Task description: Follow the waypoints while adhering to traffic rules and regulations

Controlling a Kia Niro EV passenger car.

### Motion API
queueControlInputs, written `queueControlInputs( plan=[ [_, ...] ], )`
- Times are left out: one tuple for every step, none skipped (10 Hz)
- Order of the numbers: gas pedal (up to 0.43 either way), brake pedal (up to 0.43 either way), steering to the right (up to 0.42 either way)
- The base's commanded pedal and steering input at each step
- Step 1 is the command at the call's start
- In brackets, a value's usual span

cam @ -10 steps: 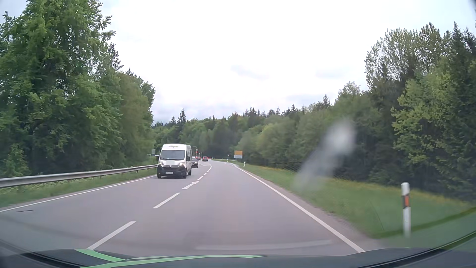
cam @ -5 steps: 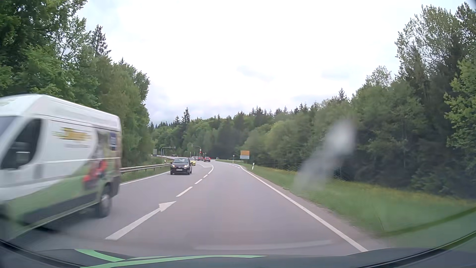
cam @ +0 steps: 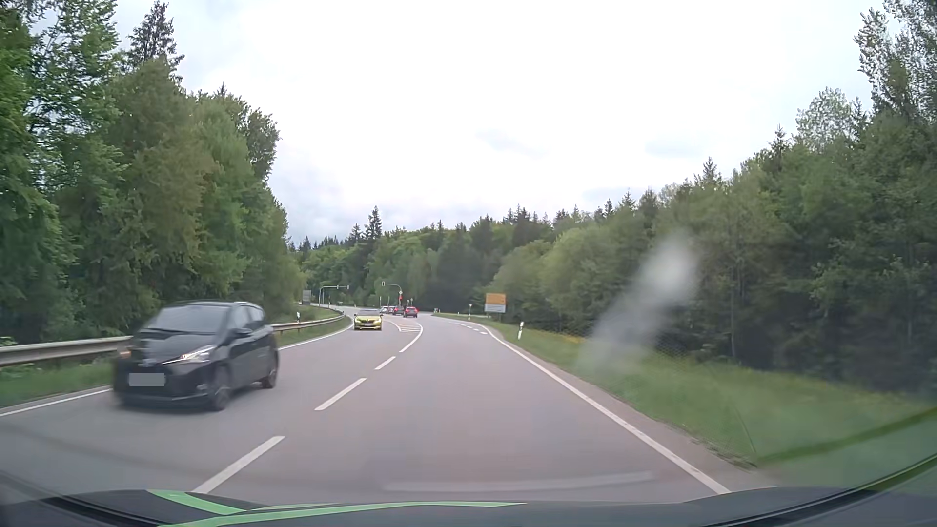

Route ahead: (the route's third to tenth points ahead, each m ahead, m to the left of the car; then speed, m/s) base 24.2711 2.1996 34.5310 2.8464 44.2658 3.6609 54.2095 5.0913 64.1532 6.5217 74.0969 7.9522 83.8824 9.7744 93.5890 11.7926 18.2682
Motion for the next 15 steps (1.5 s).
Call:
queueControlInputs(
  plan=[
    [0.000,0.000,-0.007],
    [0.000,0.073,-0.007],
    [0.000,0.165,-0.007],
    [0.000,0.195,-0.007],
    [0.000,0.226,-0.006],
    [0.000,0.232,-0.006],
    [0.000,0.250,-0.007],
    [0.000,0.256,-0.007],
    [0.000,0.256,-0.007],
    [0.000,0.256,-0.007],
    [0.000,0.256,-0.007],
    [0.000,0.262,-0.007],
    [0.000,0.262,-0.006],
    [0.000,0.262,-0.006],
    [0.000,0.262,-0.006]
  ],
)
